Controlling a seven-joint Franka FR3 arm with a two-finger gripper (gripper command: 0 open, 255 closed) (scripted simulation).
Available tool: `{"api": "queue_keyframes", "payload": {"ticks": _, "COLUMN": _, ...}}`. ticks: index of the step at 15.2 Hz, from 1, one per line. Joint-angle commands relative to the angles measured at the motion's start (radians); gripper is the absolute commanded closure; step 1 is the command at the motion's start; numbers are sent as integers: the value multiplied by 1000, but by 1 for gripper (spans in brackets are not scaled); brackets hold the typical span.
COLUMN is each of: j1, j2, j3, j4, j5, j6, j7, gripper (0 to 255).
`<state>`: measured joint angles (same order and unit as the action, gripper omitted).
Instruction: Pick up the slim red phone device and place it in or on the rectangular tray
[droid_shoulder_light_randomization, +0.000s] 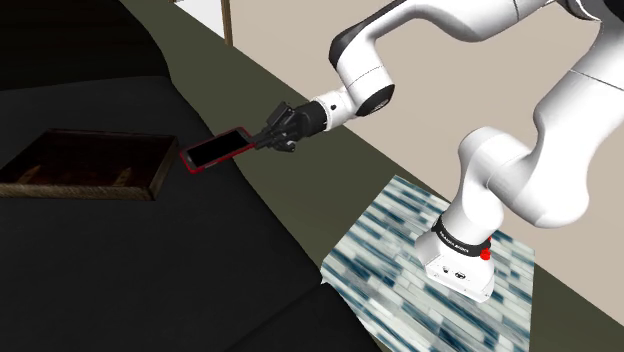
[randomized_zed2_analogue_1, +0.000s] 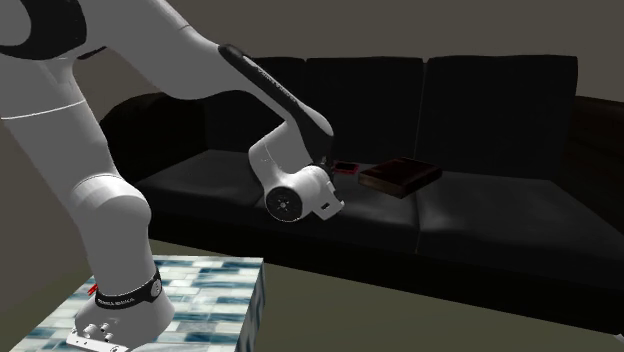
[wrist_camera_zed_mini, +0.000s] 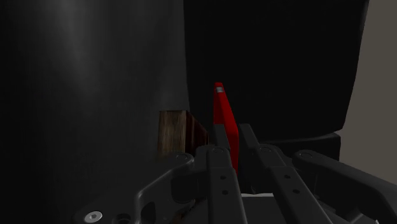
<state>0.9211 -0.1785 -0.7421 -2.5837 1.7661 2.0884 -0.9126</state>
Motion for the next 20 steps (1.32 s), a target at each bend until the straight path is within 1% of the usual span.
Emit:
{"api": "queue_keyframes", "payload": {"ticks": 1, "j1": 25, "j2": 80, "j3": 2, "j4": 68, "j5": 44, "j6": -27, "j7": 14, "gripper": 255}}
{"api": "queue_keyframes", "payload": {"ticks": 5, "j1": 45, "j2": 254, "j3": 12, "j4": 219, "j5": 122, "j6": -88, "j7": 59, "gripper": 255}}
{"api": "queue_keyframes", "payload": {"ticks": 9, "j1": 38, "j2": 416, "j3": 35, "j4": 380, "j5": 188, "j6": -128, "j7": 120, "gripper": 255}}
{"api": "queue_keyframes", "payload": {"ticks": 14, "j1": 5, "j2": 603, "j3": 70, "j4": 600, "j5": 253, "j6": -148, "j7": 209, "gripper": 255}}
{"api": "queue_keyframes", "payload": {"ticks": 20, "j1": -55, "j2": 825, "j3": 110, "j4": 908, "j5": 310, "j6": -132, "j7": 337, "gripper": 255}}
